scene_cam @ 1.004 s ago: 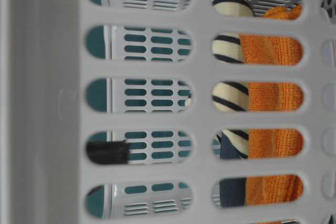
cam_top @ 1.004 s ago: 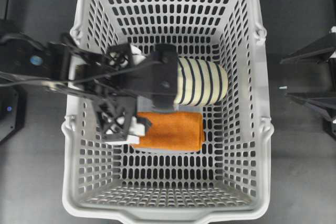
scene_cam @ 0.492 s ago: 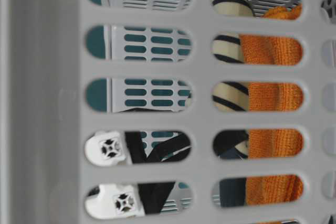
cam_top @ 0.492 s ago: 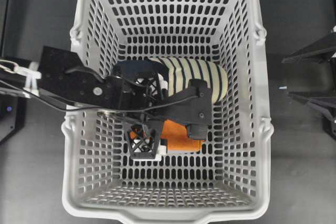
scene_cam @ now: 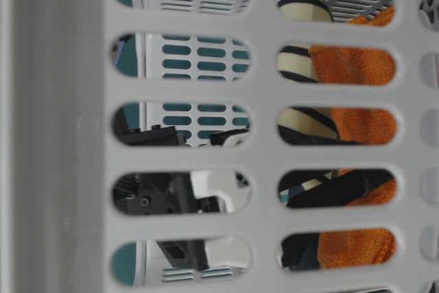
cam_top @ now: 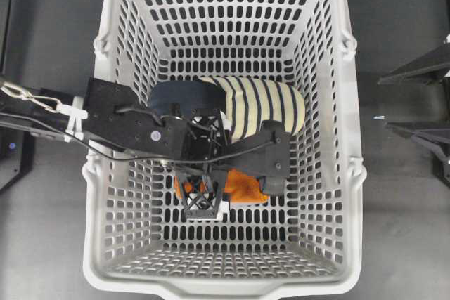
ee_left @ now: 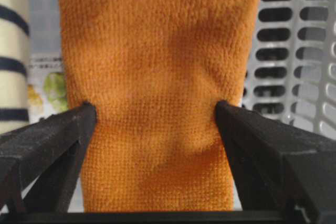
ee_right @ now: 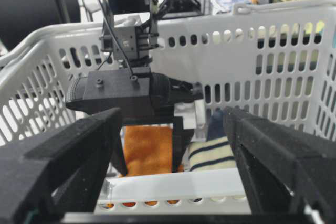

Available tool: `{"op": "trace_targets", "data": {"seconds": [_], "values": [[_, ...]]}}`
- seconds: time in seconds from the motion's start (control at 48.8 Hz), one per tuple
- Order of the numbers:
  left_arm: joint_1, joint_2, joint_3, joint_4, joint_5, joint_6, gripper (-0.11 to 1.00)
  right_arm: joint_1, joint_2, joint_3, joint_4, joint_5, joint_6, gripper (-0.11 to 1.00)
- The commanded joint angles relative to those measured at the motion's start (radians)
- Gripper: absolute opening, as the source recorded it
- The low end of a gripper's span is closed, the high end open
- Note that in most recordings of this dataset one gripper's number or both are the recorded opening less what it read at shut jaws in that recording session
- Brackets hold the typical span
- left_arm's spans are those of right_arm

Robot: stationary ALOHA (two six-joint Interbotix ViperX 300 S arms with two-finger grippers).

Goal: Pick up the orange cloth from the shopping basket with the left arm.

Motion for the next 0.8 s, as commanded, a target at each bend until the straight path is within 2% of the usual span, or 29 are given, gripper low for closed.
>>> {"op": "trace_targets", "data": {"seconds": [0.0,0.123,0.205,0.471,0.635,0.778], "values": [[0.0,-0.005,0.009,0.003,-0.017,0.002,0.89,-0.002,0.005,-0.015,0.002,-0.006,0.002,0.75],[0.0,-0.008,0.02,0.003,-0.015,0.003,0.87,-0.002,0.005,-0.012,0.0,-0.006,0.002,0.75],[-0.002,-0.009,0.021,0.003,-0.014,0.008,0.81,-0.002,0.005,-0.012,0.0,-0.006,0.002,0.75],[0.009,-0.034,0.015,0.003,-0.012,0.025,0.2,-0.002,0.005,-0.009,0.0,-0.012,0.002,0.75],[0.023,-0.087,-0.015,0.003,0.005,0.023,0.19,-0.002,0.003,-0.008,0.0,-0.012,0.002,0.75],[0.025,-0.141,-0.092,0.003,0.074,0.025,0.19,-0.002,-0.002,-0.006,0.0,-0.014,0.003,0.75]]}}
